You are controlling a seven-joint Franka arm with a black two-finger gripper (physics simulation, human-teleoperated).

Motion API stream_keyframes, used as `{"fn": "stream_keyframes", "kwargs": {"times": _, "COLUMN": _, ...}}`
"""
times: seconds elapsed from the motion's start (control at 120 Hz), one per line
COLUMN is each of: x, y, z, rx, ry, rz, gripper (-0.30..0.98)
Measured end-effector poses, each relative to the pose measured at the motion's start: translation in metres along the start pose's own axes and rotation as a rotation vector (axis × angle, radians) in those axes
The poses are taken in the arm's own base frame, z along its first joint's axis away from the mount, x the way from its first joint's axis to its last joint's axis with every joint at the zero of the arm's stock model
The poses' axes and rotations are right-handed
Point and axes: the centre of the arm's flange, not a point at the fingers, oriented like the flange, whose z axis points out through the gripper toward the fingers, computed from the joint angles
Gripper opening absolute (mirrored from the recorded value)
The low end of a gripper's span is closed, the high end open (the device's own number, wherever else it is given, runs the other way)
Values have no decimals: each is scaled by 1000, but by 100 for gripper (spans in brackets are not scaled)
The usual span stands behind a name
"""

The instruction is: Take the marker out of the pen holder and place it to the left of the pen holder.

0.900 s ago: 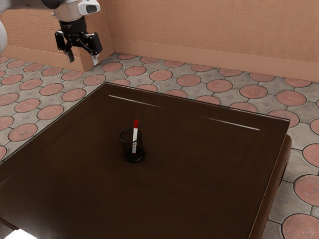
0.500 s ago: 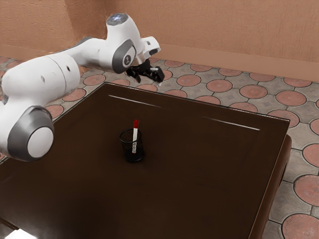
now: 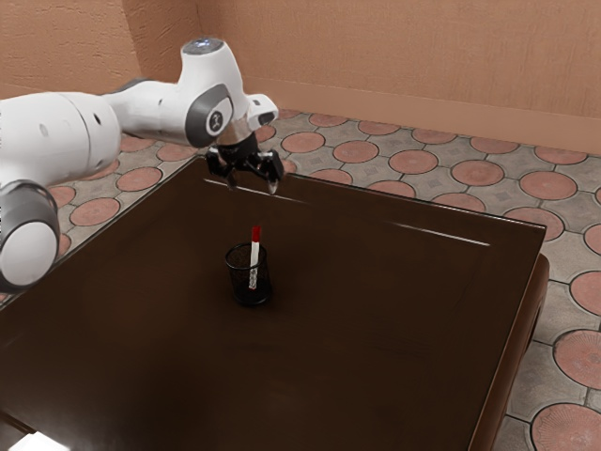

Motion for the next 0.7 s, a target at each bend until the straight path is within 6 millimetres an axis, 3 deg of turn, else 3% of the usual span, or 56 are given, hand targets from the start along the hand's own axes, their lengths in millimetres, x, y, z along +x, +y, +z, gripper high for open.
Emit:
{"fn": "stream_keyframes", "kwargs": {"times": 0.3, "x": -31, "y": 3, "z": 21, "rx": 40, "ry": -156, "rz": 48, "gripper": 69}}
{"fn": "stream_keyframes", "kwargs": {"times": 0.467, "x": -56, "y": 6, "z": 54, "rx": 9, "ry": -230, "rz": 103, "gripper": 69}}
{"fn": "stream_keyframes", "kwargs": {"times": 0.7, "x": -55, "y": 20, "z": 58, "rx": -6, "ry": -187, "rz": 231, "gripper": 69}}
